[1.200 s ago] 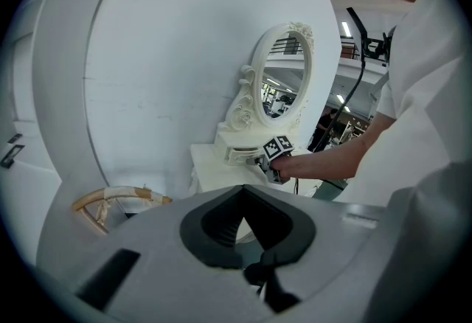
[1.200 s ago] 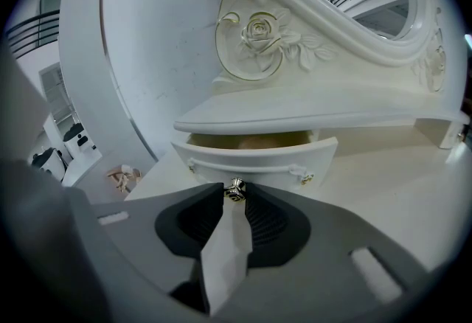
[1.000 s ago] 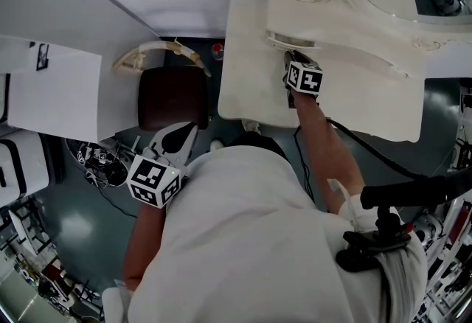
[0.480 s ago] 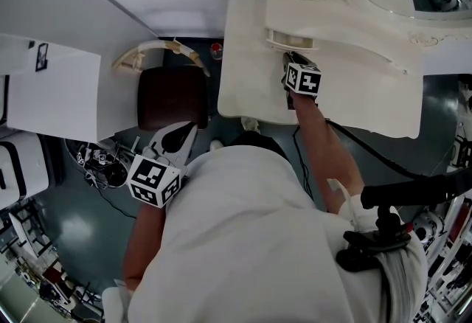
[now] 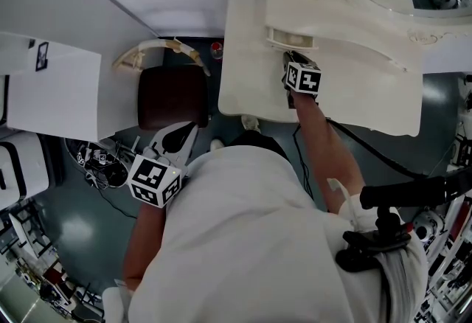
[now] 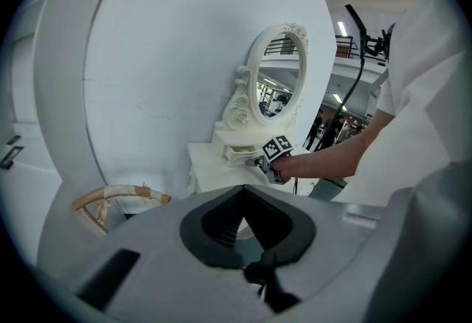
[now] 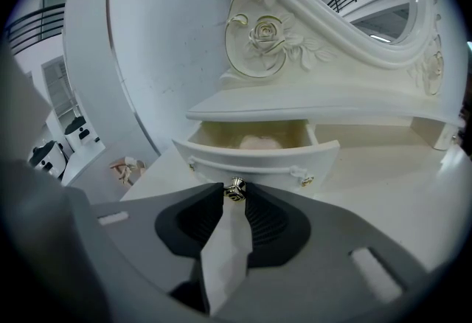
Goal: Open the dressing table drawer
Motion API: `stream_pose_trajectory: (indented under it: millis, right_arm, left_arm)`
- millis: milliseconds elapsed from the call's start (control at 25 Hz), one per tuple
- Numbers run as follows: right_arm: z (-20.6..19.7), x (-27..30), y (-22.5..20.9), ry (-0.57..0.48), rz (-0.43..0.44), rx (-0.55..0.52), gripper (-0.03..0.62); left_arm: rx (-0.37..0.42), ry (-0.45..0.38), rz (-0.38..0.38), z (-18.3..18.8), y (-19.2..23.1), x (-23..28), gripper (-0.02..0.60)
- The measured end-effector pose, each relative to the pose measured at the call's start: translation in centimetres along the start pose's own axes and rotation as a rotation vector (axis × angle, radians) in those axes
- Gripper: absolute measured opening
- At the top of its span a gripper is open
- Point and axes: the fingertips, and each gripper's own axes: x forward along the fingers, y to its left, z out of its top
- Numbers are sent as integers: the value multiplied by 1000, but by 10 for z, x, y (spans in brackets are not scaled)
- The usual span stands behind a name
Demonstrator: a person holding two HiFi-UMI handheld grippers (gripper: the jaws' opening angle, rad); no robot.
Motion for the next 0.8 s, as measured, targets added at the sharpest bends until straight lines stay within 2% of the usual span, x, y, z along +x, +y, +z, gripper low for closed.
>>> stream_pose_trajectory:
  millis: [560,800]
  right_arm:
    - [-15,-13,4,21,-6,-22,127]
    - [-37,-32,10,42,-13,-30,60]
  left_arm:
    - [10,-19,-10,-6,-2,-12,3]
    - [21,-29,-34,-14,-7,-22,3]
